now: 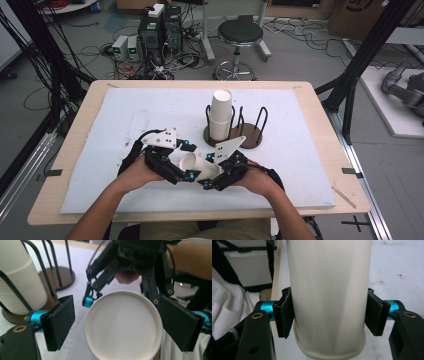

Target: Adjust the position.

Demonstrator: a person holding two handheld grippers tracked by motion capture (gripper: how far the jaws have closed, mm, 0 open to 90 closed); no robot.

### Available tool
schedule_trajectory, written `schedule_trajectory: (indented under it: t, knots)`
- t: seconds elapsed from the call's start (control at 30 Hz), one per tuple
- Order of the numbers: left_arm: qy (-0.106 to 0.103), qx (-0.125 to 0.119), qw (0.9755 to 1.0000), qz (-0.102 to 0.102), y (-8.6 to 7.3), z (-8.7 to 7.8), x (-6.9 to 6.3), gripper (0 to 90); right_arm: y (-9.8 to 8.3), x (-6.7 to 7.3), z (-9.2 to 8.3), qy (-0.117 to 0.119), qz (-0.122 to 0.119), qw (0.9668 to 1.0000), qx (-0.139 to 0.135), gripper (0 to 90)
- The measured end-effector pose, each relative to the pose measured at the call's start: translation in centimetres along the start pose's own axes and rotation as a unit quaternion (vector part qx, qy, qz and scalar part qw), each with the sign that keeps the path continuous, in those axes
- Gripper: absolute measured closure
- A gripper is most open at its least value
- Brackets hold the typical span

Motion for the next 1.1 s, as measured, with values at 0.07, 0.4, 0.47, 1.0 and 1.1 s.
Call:
schedule_trajectory:
  t: [0.07,0.4,0.47,1.0,1.1]
  knots:
    - [-0.006,0.014,0.9999,-0.004,-0.5,0.3,-0.1,15.8,-0.1,0.2,0.1,0.005,-0.001,1.0,0.005,34.6]
    - [-0.025,0.036,0.999,-0.008,-1.3,0.4,-0.2,21.8,-0.4,0.4,0.2,0.01,-0.005,0.9997,0.021,34.5]
    - [-0.032,0.041,0.9986,-0.008,-1.5,0.5,-0.3,24.6,-0.4,0.4,0.2,0.008,-0.007,0.9996,0.026,34.5]
    - [-0.046,0.032,0.9984,0.007,-1.6,0.6,-0.4,35.0,-0.5,0.4,0.2,0.011,-0.007,0.9996,0.025,32.8]
    - [-0.049,0.011,0.9987,0.012,-1.0,0.3,-0.5,35.0,0.0,0.3,-0.1,0.007,0.001,1.0,0.0,26.1]
Point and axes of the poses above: each handheld gripper's, and its own axes: z roughly forward along the jaws, y roughly out of its top, x roughly to its left, the point moved 10 cm from there along z, roughly forward along the jaws, and after that the axes turned 10 degrees about -x, right-handed, at the moved point
